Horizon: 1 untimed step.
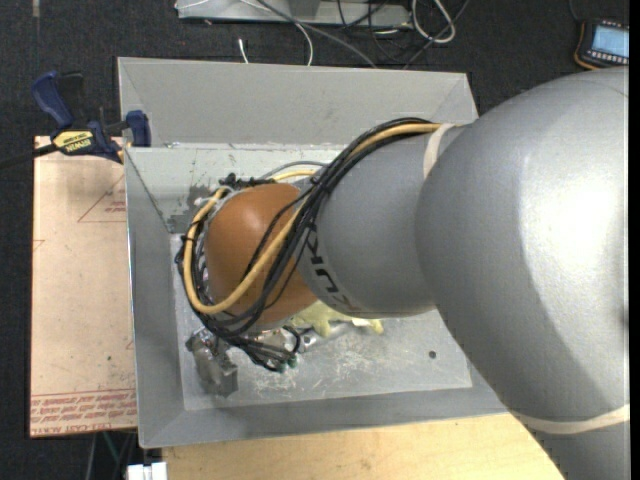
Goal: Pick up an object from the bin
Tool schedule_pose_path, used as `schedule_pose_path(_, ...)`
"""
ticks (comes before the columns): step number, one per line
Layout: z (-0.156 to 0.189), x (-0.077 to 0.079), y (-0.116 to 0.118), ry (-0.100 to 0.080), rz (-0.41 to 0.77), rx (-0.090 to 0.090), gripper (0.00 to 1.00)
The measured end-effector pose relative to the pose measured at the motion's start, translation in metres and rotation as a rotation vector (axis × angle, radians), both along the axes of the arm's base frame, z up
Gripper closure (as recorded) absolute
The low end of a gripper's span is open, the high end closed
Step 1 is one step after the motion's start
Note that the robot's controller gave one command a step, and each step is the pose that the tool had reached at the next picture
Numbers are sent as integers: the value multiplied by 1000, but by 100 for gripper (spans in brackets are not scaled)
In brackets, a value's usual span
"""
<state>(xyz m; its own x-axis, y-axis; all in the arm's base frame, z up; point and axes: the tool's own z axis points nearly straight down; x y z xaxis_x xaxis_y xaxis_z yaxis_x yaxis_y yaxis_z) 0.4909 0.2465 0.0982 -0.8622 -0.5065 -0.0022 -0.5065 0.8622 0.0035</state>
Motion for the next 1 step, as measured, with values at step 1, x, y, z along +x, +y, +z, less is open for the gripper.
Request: schedule_pose_path(1,-28,45,5,-4,464,3,100)
